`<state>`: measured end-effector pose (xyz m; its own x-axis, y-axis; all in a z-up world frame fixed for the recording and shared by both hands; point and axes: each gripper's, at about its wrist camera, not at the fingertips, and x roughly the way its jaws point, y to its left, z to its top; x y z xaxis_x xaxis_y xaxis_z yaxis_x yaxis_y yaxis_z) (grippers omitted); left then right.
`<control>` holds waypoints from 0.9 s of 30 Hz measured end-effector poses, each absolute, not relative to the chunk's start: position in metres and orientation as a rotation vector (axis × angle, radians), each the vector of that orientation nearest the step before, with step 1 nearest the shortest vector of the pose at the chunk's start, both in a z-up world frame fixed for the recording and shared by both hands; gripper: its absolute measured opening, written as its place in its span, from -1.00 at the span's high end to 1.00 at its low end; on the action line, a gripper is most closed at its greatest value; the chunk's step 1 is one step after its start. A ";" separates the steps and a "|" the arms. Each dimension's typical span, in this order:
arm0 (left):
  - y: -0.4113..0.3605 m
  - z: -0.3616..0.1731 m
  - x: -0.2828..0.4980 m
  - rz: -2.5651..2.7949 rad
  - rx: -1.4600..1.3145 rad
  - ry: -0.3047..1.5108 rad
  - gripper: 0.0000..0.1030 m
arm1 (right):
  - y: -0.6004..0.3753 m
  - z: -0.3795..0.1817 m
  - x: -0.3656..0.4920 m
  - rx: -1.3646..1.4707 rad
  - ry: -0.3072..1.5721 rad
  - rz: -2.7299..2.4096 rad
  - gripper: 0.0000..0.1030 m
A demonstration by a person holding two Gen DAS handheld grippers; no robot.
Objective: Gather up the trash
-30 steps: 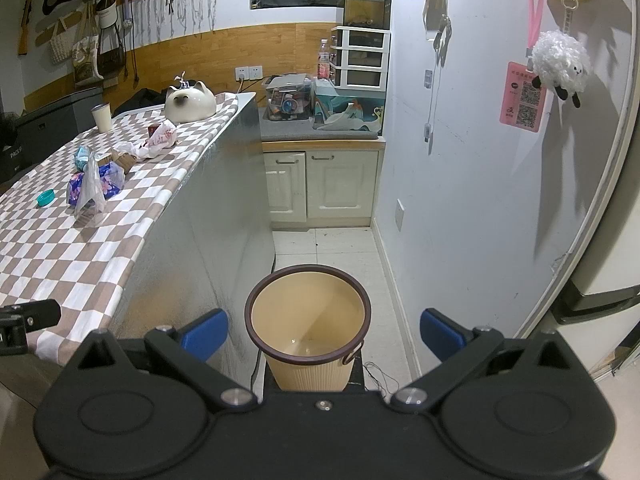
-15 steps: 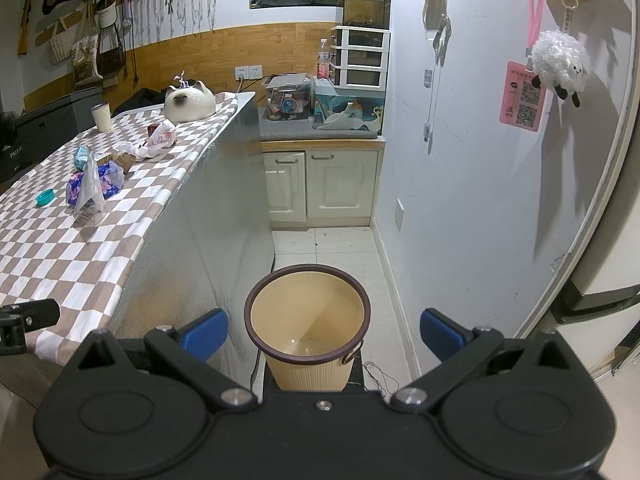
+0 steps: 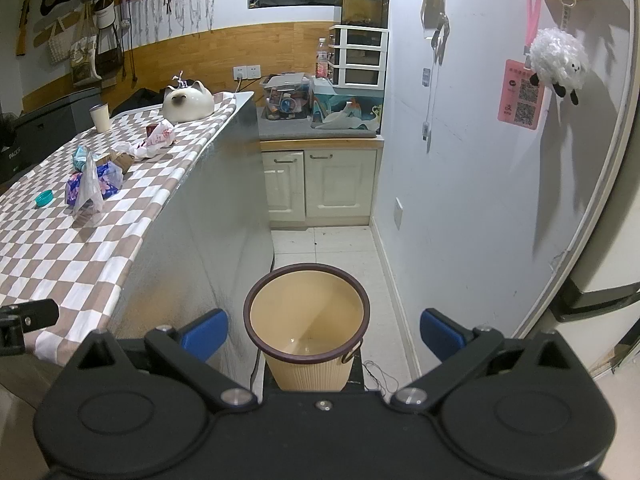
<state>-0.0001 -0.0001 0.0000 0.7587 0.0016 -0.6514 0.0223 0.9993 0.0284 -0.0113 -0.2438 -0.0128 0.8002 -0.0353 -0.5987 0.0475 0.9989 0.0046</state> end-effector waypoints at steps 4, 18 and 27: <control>0.000 0.000 0.000 -0.012 0.036 0.710 -1.00 | -0.242 -0.012 -0.011 0.020 0.643 -0.046 -1.00; -0.004 0.006 0.001 -0.016 0.024 0.655 -1.00 | -0.251 -0.015 -0.011 0.052 0.632 -0.050 -1.00; 0.010 0.013 0.002 -0.003 0.012 0.557 -1.00 | -0.251 -0.008 -0.006 0.098 0.558 0.001 -1.00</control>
